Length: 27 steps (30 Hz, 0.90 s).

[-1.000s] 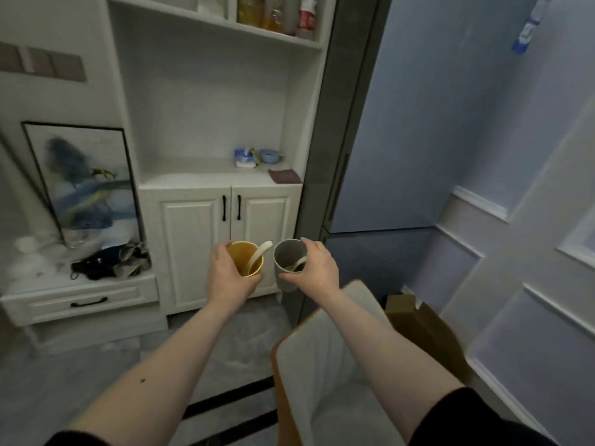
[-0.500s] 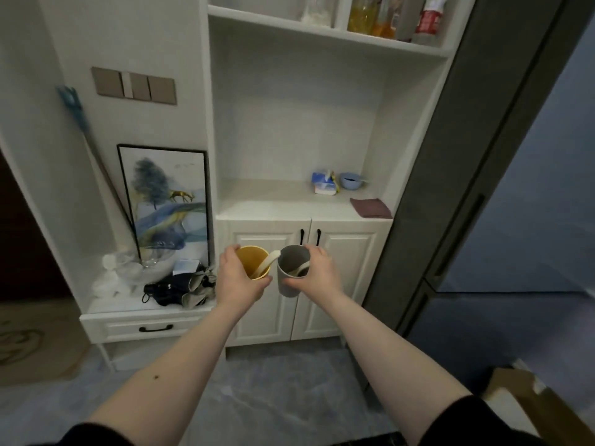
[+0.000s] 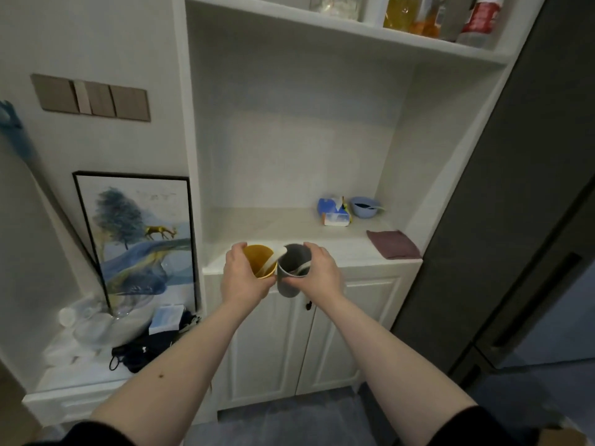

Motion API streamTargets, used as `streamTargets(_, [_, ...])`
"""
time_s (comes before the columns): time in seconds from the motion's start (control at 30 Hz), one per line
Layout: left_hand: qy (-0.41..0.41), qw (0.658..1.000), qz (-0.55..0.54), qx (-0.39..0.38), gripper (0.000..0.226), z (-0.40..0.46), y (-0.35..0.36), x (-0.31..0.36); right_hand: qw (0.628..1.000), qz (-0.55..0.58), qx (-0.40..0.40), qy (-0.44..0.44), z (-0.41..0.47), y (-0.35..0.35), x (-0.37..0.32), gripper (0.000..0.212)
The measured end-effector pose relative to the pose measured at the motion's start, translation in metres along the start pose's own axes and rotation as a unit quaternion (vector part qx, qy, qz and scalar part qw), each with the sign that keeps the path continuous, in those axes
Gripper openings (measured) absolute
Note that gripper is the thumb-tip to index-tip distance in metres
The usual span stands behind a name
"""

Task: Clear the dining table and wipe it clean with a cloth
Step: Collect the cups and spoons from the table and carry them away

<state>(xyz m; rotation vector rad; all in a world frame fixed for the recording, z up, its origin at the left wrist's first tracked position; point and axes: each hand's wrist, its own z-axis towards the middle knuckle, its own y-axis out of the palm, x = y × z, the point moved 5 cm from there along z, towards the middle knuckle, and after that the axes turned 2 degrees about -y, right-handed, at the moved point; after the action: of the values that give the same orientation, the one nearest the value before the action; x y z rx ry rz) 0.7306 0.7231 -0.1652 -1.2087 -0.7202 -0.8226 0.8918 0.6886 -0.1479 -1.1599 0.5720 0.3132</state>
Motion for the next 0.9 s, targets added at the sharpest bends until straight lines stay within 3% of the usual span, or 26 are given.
streamTargets(0.17, [-0.028, 1.0, 0.006, 0.002, 0.096, 0.085, 0.041, -0.008, 0.999, 0.045, -0.013, 0.01, 0.095, 0.023, 0.024, 0.081])
streamTargets(0.37, [-0.05, 0.998, 0.002, 0.028, 0.097, 0.177, 0.075, -0.016, 0.998, 0.021, -0.048, -0.024, 0.196, 0.054, 0.036, 0.082])
streamTargets(0.77, [-0.101, 0.994, 0.012, 0.034, 0.087, 0.308, 0.106, -0.062, 0.992, 0.02, -0.127, -0.013, 0.321, 0.124, 0.034, 0.084])
streamTargets(0.9, [-0.098, 0.994, 0.032, 0.029, 0.084, 0.349, 0.105, -0.076, 0.992, 0.03, -0.121, -0.025, 0.351, 0.142, 0.026, 0.086])
